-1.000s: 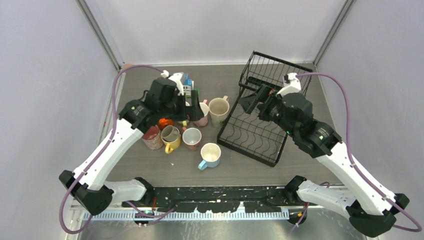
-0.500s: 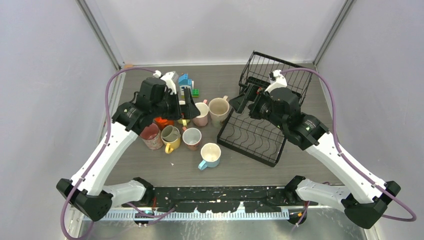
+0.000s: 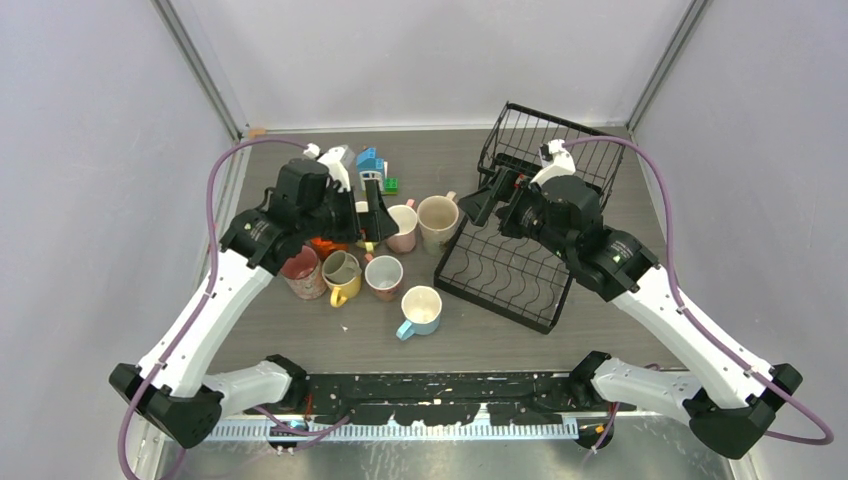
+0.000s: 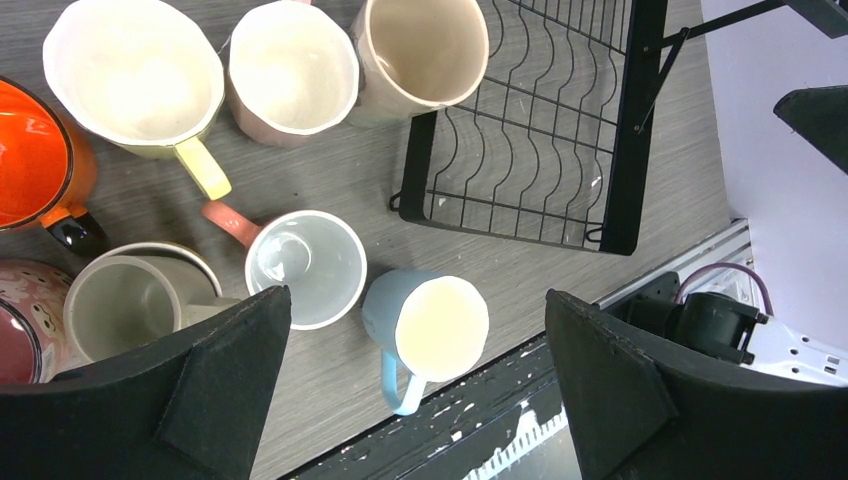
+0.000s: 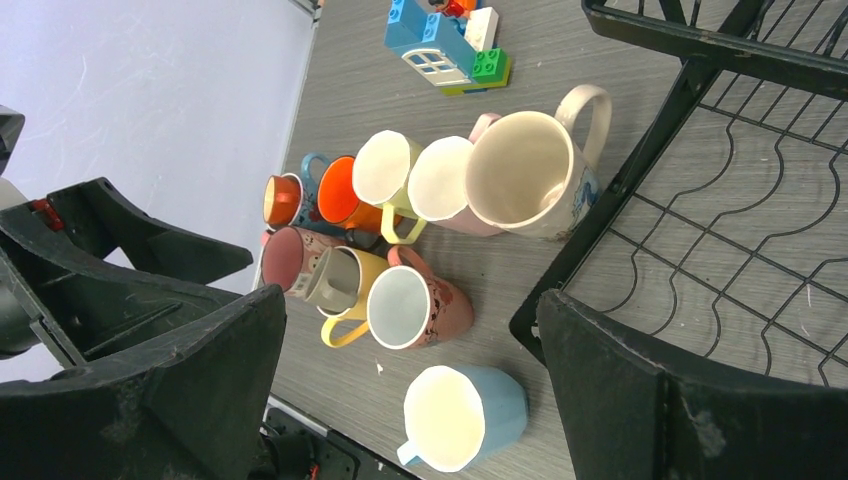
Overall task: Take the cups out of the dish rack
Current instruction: Reset both arms
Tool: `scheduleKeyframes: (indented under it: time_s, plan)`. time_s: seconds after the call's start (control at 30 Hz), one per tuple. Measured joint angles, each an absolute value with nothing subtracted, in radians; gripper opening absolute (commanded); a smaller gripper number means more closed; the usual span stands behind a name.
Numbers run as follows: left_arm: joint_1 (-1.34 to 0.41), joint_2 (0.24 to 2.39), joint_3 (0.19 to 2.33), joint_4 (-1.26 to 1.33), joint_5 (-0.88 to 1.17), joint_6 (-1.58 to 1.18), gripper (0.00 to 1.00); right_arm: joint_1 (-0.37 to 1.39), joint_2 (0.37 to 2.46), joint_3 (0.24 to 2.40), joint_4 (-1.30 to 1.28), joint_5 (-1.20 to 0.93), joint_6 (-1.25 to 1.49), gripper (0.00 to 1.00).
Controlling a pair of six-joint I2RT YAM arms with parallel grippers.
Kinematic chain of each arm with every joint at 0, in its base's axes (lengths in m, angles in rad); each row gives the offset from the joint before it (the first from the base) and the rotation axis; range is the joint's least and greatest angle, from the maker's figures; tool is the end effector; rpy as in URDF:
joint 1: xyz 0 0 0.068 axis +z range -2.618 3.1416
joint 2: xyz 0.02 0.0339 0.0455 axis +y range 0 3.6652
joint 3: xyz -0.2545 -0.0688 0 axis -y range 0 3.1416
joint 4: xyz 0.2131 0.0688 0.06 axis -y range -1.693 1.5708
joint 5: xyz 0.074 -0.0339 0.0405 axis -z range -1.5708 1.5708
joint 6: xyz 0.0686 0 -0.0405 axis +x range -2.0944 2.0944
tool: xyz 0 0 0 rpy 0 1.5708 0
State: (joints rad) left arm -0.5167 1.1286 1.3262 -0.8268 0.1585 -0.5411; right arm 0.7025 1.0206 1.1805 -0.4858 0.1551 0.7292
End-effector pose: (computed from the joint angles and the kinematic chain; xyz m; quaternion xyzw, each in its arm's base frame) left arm 0.1884 -0.1195 0.3608 0.0251 0.8888 -0.2891 0.3548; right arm 0.1763 0.1354 0.3782 0.0560 0.8093 0.3340 0.4799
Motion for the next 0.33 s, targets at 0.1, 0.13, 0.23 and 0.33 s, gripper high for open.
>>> scheduleKeyframes:
  time_s: [0.1, 0.13, 0.23, 0.33]
  plan:
    - [-0.517, 1.121, 1.319, -0.826, 0.159, -0.541, 1.0, 0.702, 1.019, 1.181, -0.486, 0.155, 0.729, 1.0]
    - [-0.517, 1.117, 1.316, -0.827, 0.159, -0.541, 1.0, 0.702, 1.019, 1.181, -0.486, 0.155, 0.729, 1.0]
    - [-0.516, 1.106, 1.312, -0.827, 0.158, -0.541, 1.0, 0.702, 1.014, 1.18, -0.486, 0.155, 0.729, 1.0]
    - [-0.517, 1.095, 1.309, -0.826, 0.158, -0.541, 1.0, 0.702, 1.01, 1.18, -0.487, 0.155, 0.729, 1.0]
